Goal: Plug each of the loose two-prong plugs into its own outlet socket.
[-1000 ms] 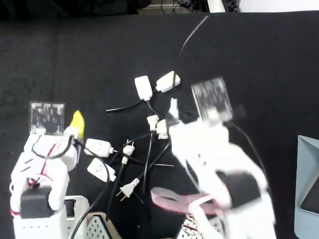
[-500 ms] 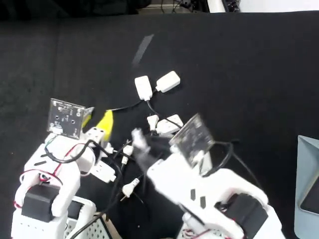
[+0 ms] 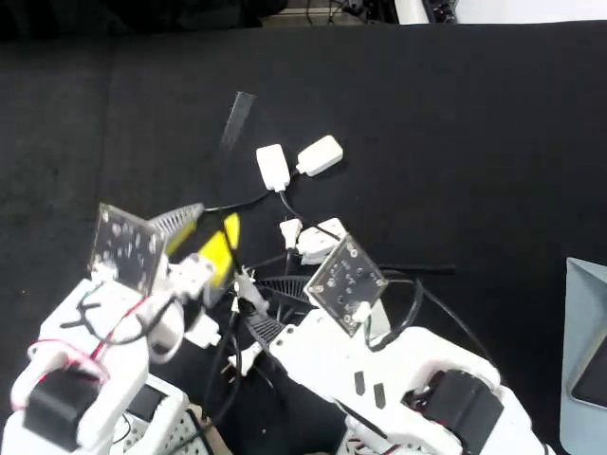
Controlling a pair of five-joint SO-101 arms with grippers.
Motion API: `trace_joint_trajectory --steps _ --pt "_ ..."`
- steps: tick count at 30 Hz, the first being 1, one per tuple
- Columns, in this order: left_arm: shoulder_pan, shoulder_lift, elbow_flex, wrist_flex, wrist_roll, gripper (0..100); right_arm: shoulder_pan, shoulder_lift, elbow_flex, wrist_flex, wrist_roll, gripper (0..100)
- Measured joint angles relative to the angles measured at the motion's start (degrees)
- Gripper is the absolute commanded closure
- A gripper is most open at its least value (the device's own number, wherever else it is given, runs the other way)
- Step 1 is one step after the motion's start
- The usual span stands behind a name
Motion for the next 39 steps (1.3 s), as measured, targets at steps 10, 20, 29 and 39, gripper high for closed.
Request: trace_joint_trajectory --steps 10,20,29,39 --pt "7.6 -4.7 0.1 3.2 -4.2 85 0.0 0.0 0.5 -0.4 0.0 98.7" --pt "8.2 -4.8 0.8 4.2 -6.2 85 0.0 0.3 0.6 -0.7 0.0 98.7" --pt "-2.6 -4.8 1.0 4.5 -6.8 84 3.1 0.4 1.8 -1.4 0.0 98.7" --pt "4.2 -3.5 0.9 6.8 -6.9 81 3.6 0.6 6.3 -5.7 0.0 98.7"
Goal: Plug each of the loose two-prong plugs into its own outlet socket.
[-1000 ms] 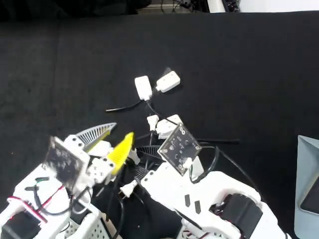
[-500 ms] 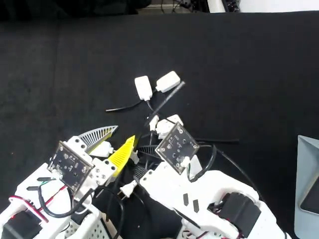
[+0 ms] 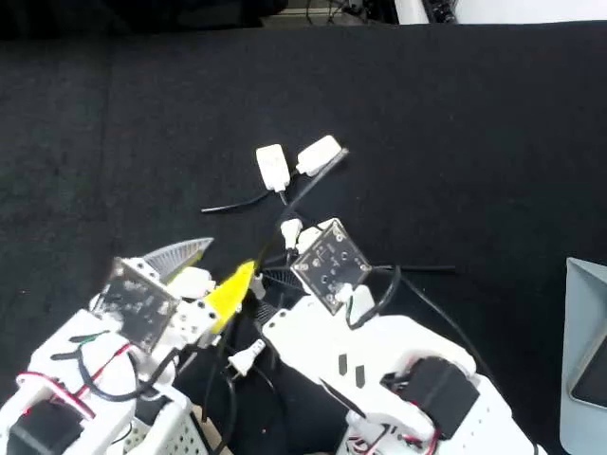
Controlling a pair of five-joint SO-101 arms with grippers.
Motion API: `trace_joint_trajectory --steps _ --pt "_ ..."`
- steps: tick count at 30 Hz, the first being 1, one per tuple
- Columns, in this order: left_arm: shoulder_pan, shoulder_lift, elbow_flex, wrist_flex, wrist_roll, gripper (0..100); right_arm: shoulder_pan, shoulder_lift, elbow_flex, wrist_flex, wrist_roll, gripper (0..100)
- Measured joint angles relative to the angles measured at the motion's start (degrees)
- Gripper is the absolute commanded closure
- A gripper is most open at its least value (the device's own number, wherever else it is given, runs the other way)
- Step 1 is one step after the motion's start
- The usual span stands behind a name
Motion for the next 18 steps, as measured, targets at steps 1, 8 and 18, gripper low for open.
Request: trace_joint_trajectory --steps 1,8,18 --pt "0.2 1.0 0.0 0.2 0.0 81 0.1 0.0 0.1 0.0 0.0 98.7" --pt "0.5 7.7 -0.4 0.0 0.0 81 -0.4 0.1 0.2 0.0 0.0 98.7" --pt "-10.4 3.6 -1.5 0.2 -0.1 81 -0.4 0.0 0.7 0.0 0.0 98.7"
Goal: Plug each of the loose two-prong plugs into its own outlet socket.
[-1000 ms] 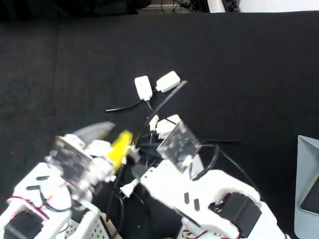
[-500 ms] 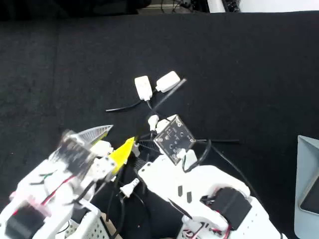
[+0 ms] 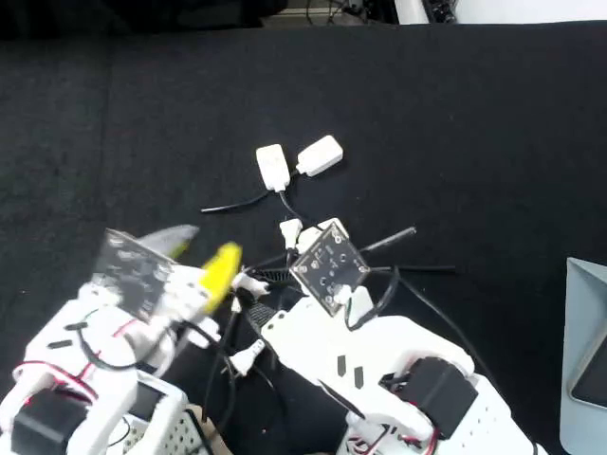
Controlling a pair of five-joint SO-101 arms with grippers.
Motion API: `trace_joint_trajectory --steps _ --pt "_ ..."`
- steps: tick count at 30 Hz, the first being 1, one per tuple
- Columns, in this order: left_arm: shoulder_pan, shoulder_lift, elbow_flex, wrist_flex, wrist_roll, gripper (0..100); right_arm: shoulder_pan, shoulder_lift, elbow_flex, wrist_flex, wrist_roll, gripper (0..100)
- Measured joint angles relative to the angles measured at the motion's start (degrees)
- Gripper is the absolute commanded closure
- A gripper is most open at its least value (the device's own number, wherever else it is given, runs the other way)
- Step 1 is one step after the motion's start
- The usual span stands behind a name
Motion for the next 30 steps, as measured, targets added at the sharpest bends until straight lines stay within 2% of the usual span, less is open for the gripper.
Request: trace_joint_trajectory --steps 3,6,10,15,22,25,30 --pt "-8.3 1.2 0.0 0.0 -2.0 81 0.1 -0.1 1.8 -0.7 -2.2 98.6" --pt "-15.8 6.9 0.5 0.0 -6.8 81 3.6 0.0 4.7 -2.5 -3.1 98.6" --pt "-20.5 19.5 1.1 0.0 -15.0 81 8.3 0.1 8.6 -6.2 -3.2 98.6" --pt "-21.3 34.4 1.1 -0.1 -27.9 75 11.0 0.1 13.6 -10.2 -3.6 98.6" --pt "-21.4 42.8 1.1 -0.1 -44.0 75 13.9 0.1 17.0 -12.3 -3.7 98.6" --pt "-21.0 44.5 1.5 -2.5 -47.6 75 14.2 0.1 17.0 -12.3 -3.7 98.6" --pt "-18.0 48.7 4.4 -7.5 -48.6 75 14.2 0.1 17.0 -12.3 -3.7 98.6"
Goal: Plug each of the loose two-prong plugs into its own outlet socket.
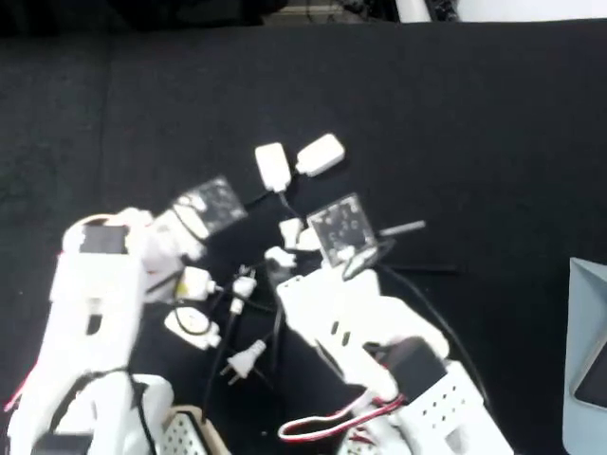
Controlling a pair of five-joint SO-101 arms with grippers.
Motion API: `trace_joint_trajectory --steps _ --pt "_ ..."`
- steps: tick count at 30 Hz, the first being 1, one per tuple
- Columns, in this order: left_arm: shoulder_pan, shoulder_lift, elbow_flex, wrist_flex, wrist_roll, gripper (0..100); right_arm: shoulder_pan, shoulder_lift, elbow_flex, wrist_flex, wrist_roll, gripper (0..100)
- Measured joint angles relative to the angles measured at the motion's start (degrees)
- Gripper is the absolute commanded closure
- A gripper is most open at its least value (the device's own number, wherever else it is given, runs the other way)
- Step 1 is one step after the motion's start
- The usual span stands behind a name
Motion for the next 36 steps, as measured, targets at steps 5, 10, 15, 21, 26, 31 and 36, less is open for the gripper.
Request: trace_joint_trajectory --steps 5,10,15,21,26,31,36 --pt "3.8 6.3 0.9 -4.7 0.0 75 0.0 0.0 0.0 0.0 0.0 98.6" --pt "4.1 13.6 0.9 -9.7 0.0 75 0.0 -0.1 1.1 0.0 0.0 98.6" --pt "4.4 20.0 0.9 -15.2 -0.1 78 0.0 -0.1 1.1 0.0 0.0 98.6" --pt "4.5 22.9 0.9 -22.2 3.0 89 0.0 -0.1 1.1 0.0 0.0 98.6" --pt "4.5 22.9 0.9 -24.1 6.7 94 0.0 -0.1 1.1 0.0 0.0 98.6" --pt "4.5 22.9 0.9 -24.4 12.4 94 0.0 -0.1 1.1 0.0 0.0 98.6" --pt "4.5 23.1 0.9 -24.6 22.4 87 0.0 -0.1 1.1 0.0 0.0 98.6"
